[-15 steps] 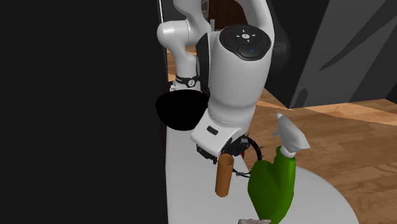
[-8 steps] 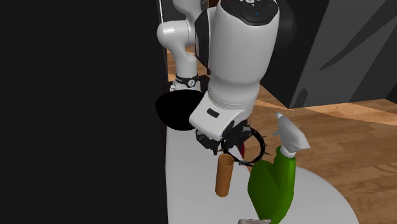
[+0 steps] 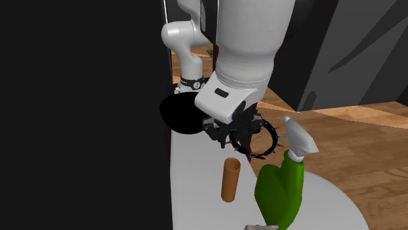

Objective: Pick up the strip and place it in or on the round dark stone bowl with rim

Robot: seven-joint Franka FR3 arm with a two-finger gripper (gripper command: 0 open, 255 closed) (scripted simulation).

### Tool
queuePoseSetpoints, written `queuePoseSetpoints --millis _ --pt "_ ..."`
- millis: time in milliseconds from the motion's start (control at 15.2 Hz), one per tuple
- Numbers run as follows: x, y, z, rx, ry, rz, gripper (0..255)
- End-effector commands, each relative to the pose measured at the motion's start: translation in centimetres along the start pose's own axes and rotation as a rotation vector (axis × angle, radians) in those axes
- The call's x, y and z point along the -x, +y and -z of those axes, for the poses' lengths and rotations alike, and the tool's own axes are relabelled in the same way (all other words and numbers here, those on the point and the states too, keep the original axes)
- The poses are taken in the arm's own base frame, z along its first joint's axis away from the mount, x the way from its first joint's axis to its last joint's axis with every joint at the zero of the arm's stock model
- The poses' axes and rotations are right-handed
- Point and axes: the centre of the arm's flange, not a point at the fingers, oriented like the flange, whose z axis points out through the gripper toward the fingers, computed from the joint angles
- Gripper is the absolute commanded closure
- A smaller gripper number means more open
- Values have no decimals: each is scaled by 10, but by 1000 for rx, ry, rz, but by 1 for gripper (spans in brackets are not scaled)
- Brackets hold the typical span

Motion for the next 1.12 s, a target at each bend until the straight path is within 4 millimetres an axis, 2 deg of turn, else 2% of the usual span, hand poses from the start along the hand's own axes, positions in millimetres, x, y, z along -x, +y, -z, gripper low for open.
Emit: queuePoseSetpoints --millis 0,858,1056 --pt "2 1 11 0 0 0 255" --pt "17 -1 75 0 0 0 255" --pt "47 23 66 0 0 0 255"
